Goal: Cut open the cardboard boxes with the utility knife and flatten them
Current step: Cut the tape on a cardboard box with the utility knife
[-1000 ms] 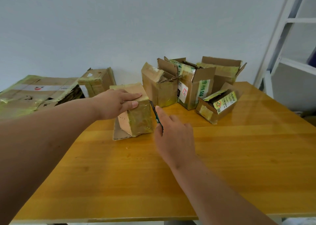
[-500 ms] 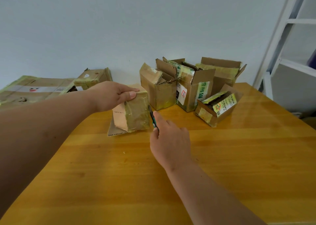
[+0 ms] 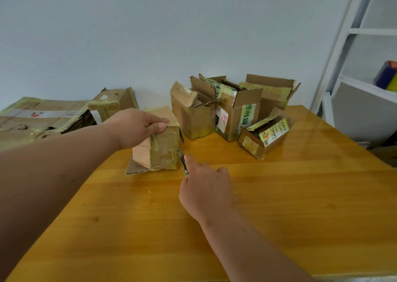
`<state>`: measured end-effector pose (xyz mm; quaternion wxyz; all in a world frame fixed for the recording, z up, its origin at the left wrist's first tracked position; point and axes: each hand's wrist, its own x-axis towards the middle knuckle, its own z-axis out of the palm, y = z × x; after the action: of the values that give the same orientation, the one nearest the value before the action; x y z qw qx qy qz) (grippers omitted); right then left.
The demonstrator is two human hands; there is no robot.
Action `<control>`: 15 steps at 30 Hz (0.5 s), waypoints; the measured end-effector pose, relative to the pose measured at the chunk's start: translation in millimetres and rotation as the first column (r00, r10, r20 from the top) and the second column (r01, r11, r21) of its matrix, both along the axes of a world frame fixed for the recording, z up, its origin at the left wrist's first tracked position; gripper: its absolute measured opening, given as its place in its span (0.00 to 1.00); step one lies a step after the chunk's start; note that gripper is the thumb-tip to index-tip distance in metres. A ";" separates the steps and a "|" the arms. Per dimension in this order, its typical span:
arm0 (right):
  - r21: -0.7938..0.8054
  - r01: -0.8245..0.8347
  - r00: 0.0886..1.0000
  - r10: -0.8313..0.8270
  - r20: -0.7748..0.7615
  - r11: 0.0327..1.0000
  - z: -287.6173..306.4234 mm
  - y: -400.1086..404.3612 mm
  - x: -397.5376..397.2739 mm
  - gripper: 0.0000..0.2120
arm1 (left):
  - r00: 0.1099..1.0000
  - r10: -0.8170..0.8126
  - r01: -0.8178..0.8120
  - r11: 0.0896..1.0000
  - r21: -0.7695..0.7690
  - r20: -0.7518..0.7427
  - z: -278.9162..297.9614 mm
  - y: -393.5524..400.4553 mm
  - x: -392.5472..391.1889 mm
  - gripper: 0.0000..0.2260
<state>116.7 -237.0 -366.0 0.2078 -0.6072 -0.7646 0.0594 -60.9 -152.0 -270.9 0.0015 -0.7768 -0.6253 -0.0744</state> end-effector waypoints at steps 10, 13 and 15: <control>-0.141 -0.054 0.986 0.076 0.150 0.988 5.1 -10.2 1.3 0.20 | 0.976 0.099 -0.123 0.986 0.113 0.192 -7.1 -15.0 -2.2 0.21; -0.173 -0.084 0.984 0.109 0.142 0.981 6.8 -7.9 -0.5 0.18 | 0.959 0.064 -0.092 0.992 0.090 0.276 5.9 -16.1 -20.0 0.19; -0.182 -0.070 0.992 0.087 0.092 0.981 6.6 -5.2 0.9 0.17 | 0.956 0.054 -0.074 0.995 0.062 0.288 5.4 -20.8 -31.2 0.19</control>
<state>117.6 -242.2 -359.4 0.1115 -0.5949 -0.7890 0.1054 -92.2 -172.8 -265.5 -0.0587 -0.7367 -0.6407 -0.2084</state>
